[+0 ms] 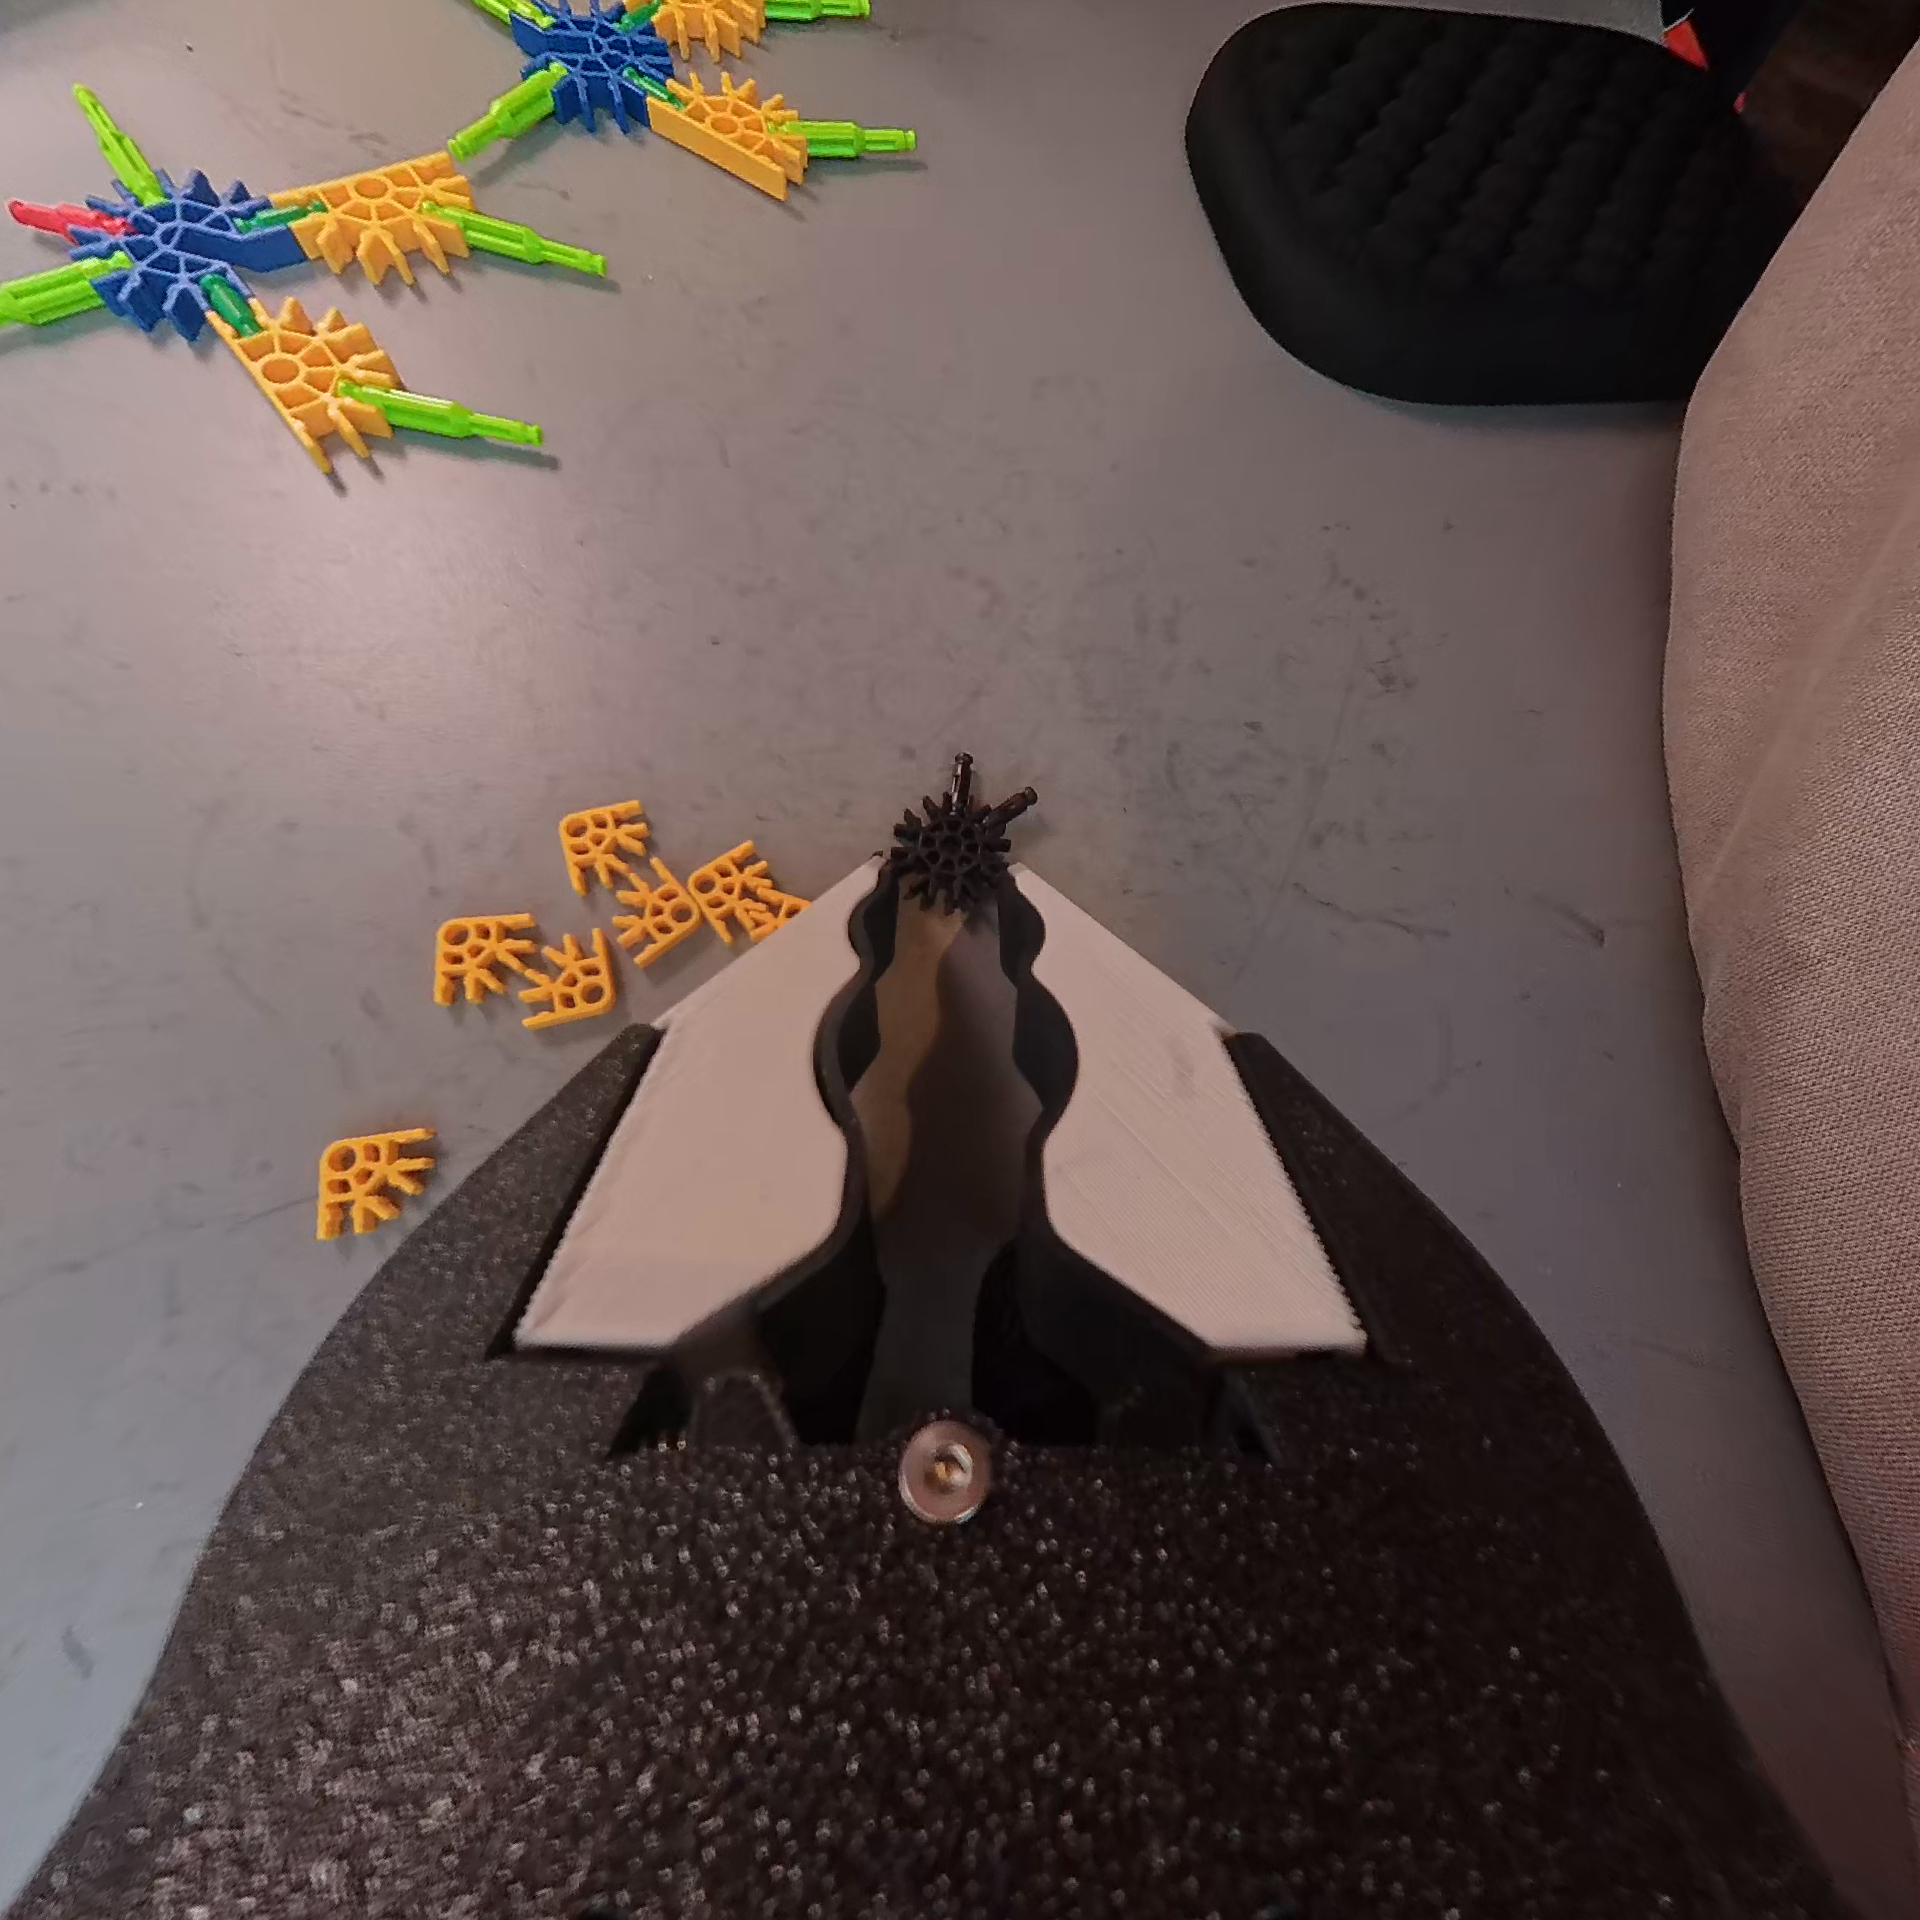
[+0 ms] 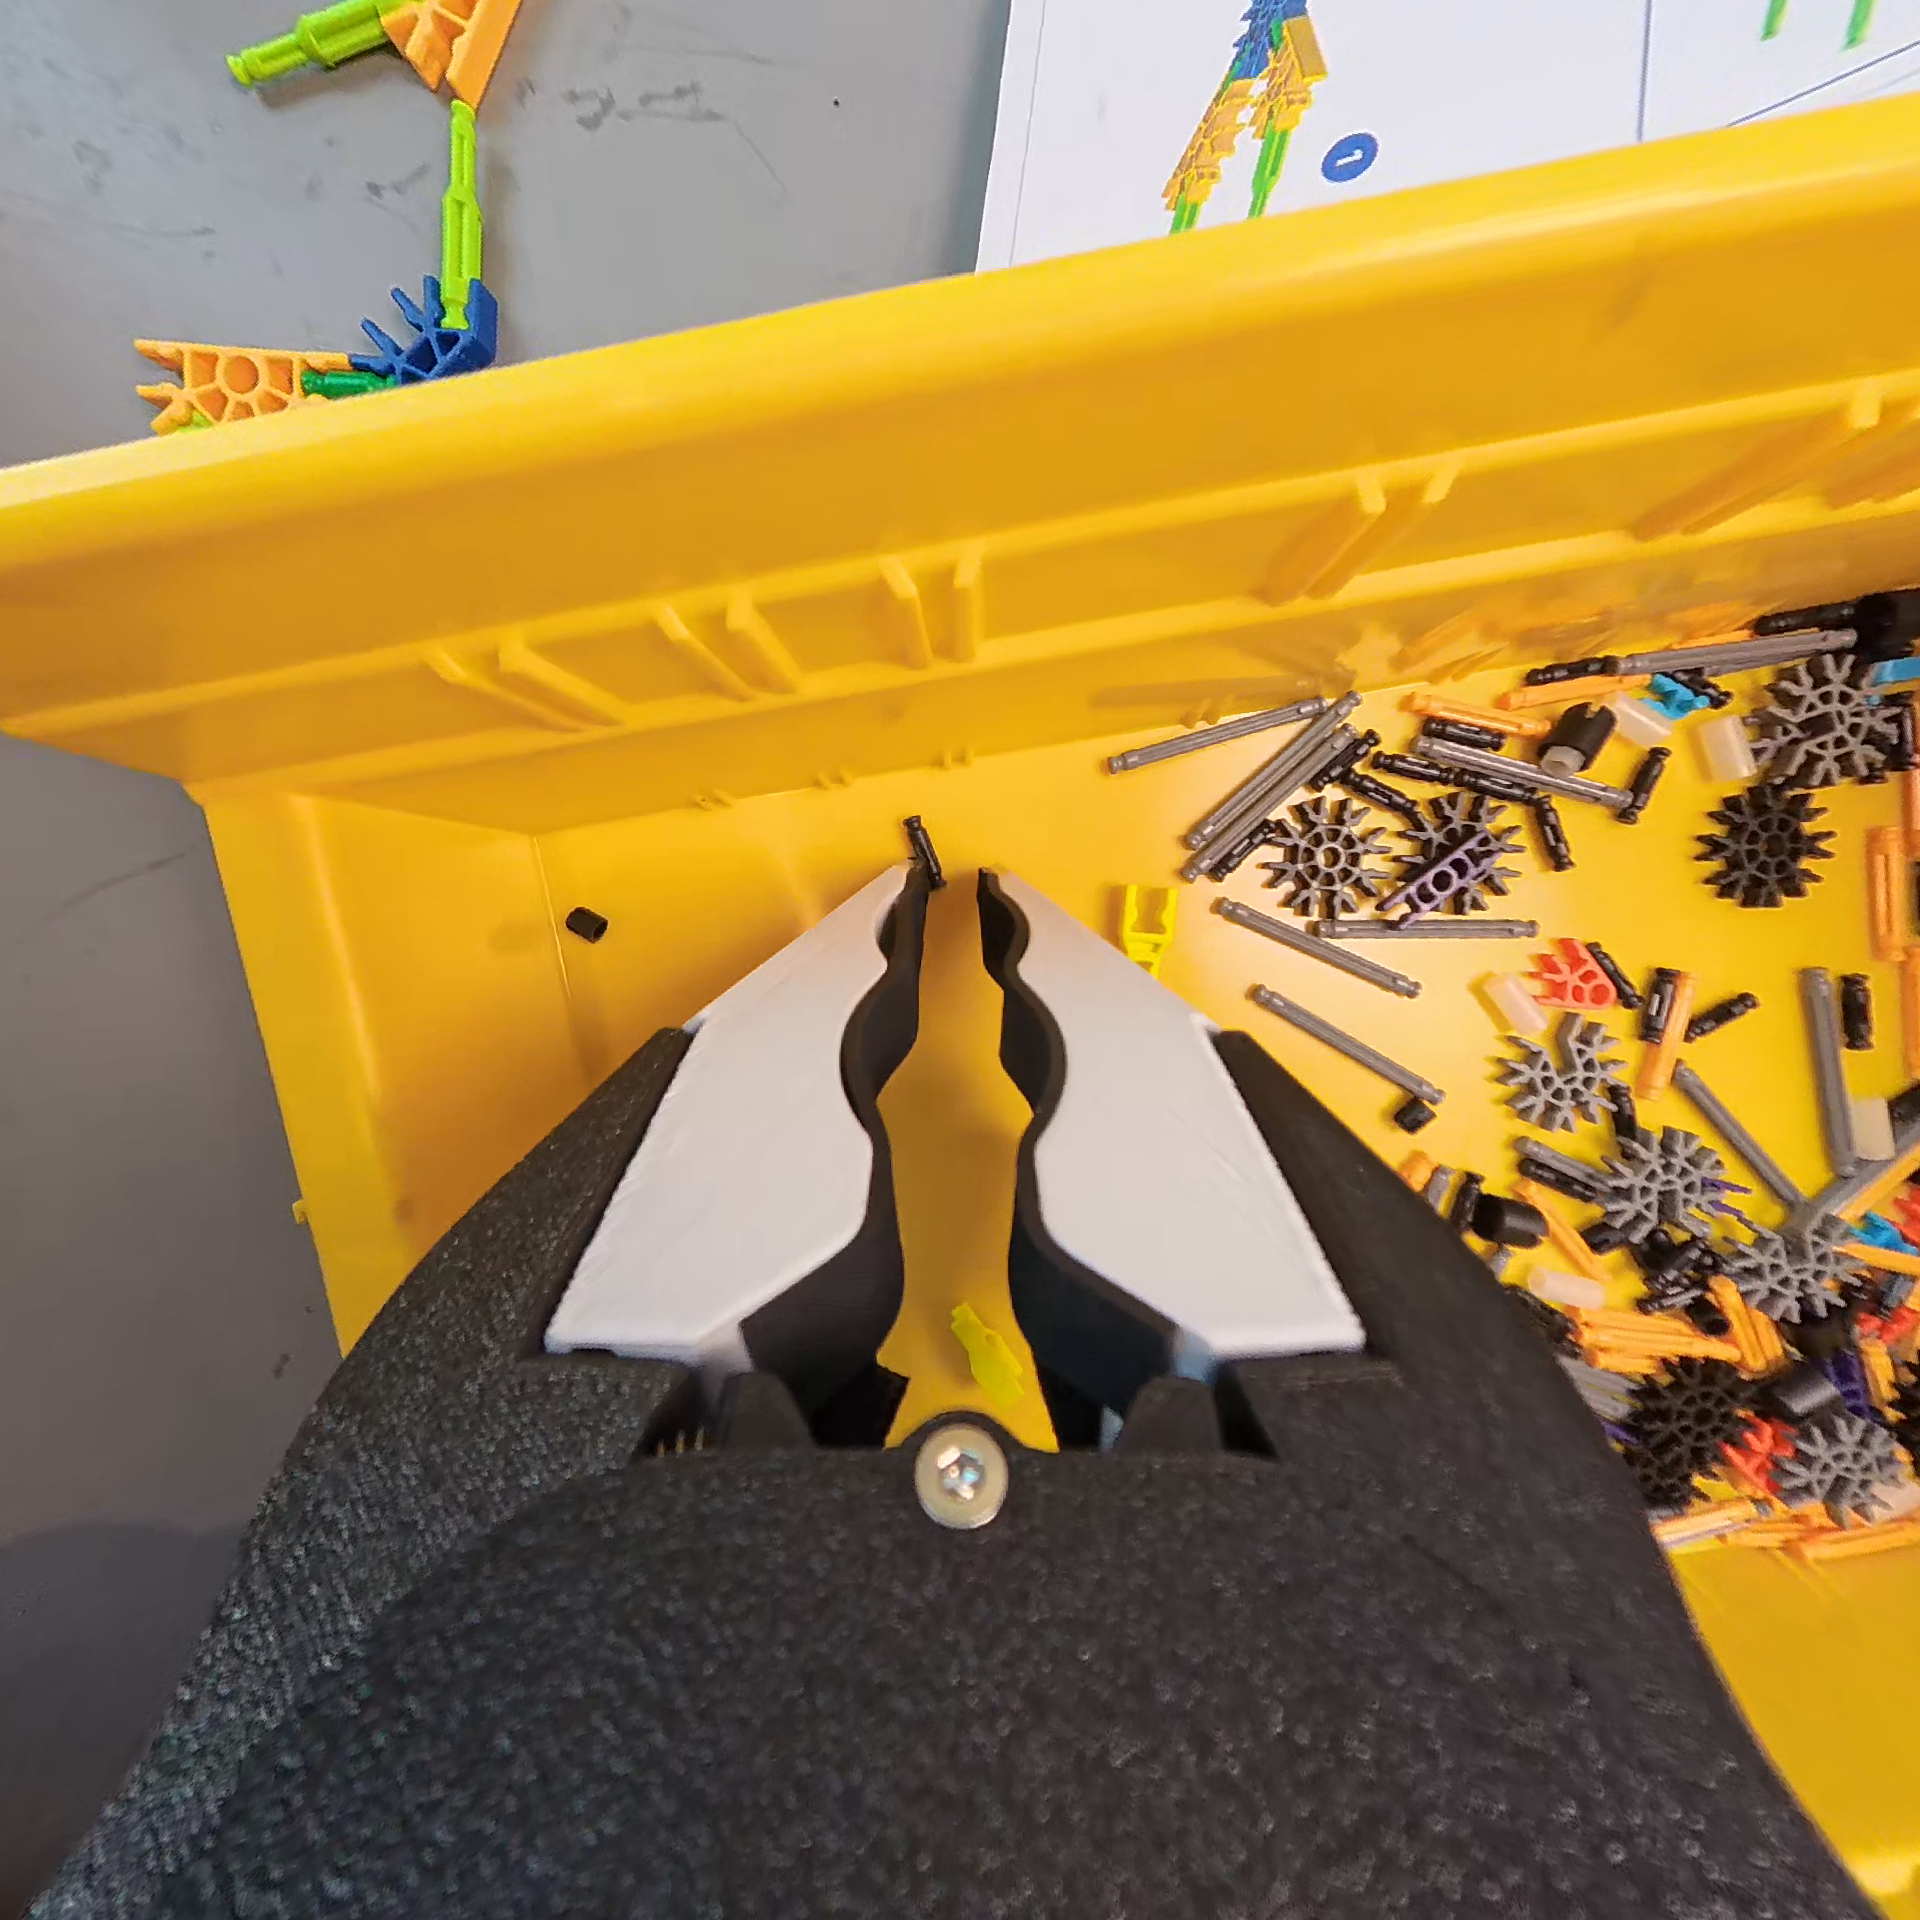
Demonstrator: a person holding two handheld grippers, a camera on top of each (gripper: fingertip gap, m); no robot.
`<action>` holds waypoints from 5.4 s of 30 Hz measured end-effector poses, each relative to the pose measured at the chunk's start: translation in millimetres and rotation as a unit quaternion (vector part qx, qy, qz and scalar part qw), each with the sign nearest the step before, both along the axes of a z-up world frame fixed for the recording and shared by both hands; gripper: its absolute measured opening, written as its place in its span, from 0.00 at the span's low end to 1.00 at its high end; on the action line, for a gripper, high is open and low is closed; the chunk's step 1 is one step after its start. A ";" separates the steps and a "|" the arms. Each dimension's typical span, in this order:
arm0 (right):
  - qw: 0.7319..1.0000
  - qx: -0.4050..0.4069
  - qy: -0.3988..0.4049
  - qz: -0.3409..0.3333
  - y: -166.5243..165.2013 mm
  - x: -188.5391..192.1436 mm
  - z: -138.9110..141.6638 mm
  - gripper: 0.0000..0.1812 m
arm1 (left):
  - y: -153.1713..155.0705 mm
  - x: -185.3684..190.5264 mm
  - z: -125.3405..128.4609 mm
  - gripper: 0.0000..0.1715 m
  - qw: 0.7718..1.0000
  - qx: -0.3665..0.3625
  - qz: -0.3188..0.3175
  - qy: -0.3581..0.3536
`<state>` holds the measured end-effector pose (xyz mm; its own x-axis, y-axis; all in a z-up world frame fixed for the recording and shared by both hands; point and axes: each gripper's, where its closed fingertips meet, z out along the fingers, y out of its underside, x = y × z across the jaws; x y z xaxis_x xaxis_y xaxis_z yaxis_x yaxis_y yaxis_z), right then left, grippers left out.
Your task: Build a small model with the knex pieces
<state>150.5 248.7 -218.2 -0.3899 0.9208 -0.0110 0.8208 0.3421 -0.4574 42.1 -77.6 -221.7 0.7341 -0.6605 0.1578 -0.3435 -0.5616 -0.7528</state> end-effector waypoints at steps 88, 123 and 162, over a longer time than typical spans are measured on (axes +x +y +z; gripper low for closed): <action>0.988 0.010 -0.038 0.149 -319.8 -103.8 -3.7 0.00 | -3.3 4.5 -2.5 0.11 0.985 0.049 -0.161 0.045; 0.925 0.012 0.056 -0.374 125.2 -27.2 16.0 0.05 | -3.0 3.2 -1.6 0.10 0.993 0.049 -0.093 0.051; 0.956 -0.007 -0.036 -0.292 122.7 -24.8 0.6 0.00 | -3.1 2.8 -1.4 0.10 0.995 0.027 -0.094 0.029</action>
